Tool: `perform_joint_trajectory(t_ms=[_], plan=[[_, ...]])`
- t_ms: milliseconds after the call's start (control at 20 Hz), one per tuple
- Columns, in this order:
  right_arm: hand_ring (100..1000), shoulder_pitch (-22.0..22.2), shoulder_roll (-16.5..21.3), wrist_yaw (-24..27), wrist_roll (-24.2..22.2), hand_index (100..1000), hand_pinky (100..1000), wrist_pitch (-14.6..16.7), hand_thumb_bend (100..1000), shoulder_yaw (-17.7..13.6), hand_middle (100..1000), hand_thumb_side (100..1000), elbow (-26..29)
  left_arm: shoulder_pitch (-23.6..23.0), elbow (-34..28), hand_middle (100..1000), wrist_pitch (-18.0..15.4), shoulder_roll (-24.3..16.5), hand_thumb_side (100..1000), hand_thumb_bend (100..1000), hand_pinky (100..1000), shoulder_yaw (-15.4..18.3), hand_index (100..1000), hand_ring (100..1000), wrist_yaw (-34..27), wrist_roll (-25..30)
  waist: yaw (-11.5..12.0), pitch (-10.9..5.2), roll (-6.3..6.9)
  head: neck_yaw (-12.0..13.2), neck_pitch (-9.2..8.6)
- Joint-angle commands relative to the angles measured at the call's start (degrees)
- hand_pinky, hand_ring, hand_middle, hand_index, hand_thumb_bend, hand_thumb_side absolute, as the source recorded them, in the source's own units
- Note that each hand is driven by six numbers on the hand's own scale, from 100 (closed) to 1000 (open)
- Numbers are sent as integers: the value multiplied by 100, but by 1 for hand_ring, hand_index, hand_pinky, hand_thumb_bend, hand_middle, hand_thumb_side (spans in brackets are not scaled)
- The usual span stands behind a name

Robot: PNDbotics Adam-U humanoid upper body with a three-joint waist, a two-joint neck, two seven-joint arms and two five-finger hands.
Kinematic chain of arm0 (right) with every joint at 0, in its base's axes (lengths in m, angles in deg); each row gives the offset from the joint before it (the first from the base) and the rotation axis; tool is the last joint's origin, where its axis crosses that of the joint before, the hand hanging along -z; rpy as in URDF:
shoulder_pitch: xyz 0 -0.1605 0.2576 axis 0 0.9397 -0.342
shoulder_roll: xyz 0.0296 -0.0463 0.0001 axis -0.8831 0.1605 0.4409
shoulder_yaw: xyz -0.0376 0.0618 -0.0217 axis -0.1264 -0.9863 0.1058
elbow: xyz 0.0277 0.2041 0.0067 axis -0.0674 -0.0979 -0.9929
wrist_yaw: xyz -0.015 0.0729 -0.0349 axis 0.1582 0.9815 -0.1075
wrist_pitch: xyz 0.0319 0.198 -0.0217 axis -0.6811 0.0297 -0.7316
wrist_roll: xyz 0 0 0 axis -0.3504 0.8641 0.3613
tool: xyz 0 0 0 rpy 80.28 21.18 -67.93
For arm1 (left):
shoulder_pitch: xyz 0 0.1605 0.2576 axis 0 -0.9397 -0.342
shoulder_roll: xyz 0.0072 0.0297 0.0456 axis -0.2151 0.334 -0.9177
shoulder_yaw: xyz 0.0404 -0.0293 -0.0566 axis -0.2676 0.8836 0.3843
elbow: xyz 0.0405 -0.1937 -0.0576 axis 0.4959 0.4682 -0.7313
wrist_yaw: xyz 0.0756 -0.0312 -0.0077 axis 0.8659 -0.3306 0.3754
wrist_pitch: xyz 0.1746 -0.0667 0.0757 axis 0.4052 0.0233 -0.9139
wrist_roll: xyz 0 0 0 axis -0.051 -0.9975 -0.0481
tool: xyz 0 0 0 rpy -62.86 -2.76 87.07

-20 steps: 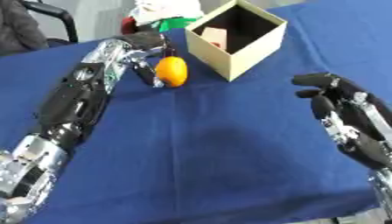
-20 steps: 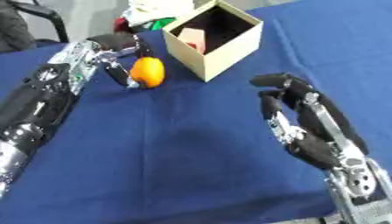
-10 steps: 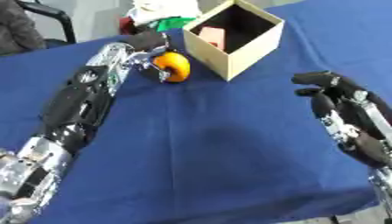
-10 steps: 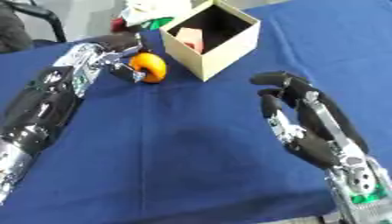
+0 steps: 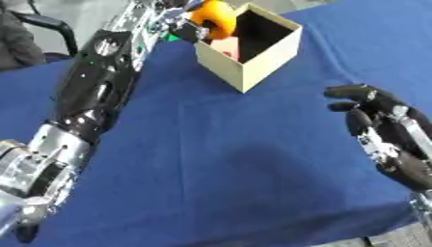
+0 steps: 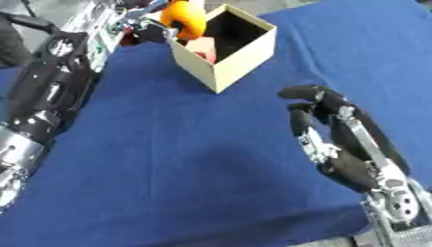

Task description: Pick up objects on the table and place them in the box.

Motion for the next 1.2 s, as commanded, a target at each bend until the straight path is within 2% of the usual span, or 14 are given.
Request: perform_joint_trajectory(t_ms=[50, 200, 300, 400, 500, 550, 600, 650, 800, 950, 1050, 1200], plan=[[899, -89, 35, 50, -30, 805, 804, 6, 100, 19, 764, 686, 58, 158, 35, 533, 49, 57, 108, 100, 749, 62, 719, 620, 239, -232, -31, -44, -32, 44, -94], [899, -112, 27, 42, -37, 805, 804, 10, 100, 24, 763, 686, 55, 132, 184, 551, 85, 161, 121, 100, 749, 101, 733, 641, 360, -373, -86, -6, -13, 57, -120], [900, -125, 21, 39, -40, 805, 804, 11, 100, 27, 763, 690, 53, 113, 263, 573, 100, 211, 143, 140, 753, 120, 753, 656, 389, -467, -113, 14, -3, 59, -131], [900, -131, 16, 35, -40, 805, 804, 11, 100, 26, 763, 691, 49, 97, 311, 632, 78, 237, 183, 254, 764, 113, 810, 690, 406, -525, -126, 28, 2, 54, -129], [900, -133, 12, 33, -36, 805, 804, 11, 100, 23, 763, 692, 47, 86, 325, 688, 49, 243, 262, 438, 776, 102, 858, 716, 431, -537, -130, 34, 2, 49, -126], [900, -133, 11, 33, -35, 805, 804, 11, 100, 21, 763, 692, 47, 84, 326, 706, 29, 239, 285, 496, 782, 96, 872, 723, 445, -522, -132, 33, 0, 47, -125], [900, -132, 11, 33, -33, 805, 804, 11, 100, 20, 763, 692, 46, 83, 319, 708, 13, 233, 286, 503, 782, 97, 873, 724, 452, -507, -131, 31, -1, 47, -123], [900, -129, 9, 33, -32, 805, 804, 10, 100, 18, 764, 693, 46, 82, 302, 722, 3, 221, 326, 592, 787, 99, 882, 731, 456, -497, -126, 26, -6, 43, -118], [899, -114, 5, 33, -21, 806, 804, 5, 100, 7, 764, 695, 44, 57, 236, 731, -25, 177, 354, 626, 788, 100, 889, 733, 406, -474, -81, 8, -29, 23, -106], [899, -85, 1, 35, 4, 806, 804, 0, 100, -21, 764, 694, 44, -29, -29, 724, -102, 29, 383, 596, 781, 59, 890, 726, 141, -526, 24, -21, -69, -22, -89], [899, -62, 5, 30, 28, 806, 804, -5, 100, -43, 764, 696, 38, -127, -331, 696, -137, -135, 385, 546, 768, 24, 873, 712, -210, -573, 113, -36, -85, -53, -74], [898, -39, 20, 22, 61, 806, 805, -10, 100, -69, 764, 695, 36, -376, -944, 661, -115, -483, 376, 495, 748, -21, 860, 695, -1040, -617, 279, -60, -114, -105, -39]])
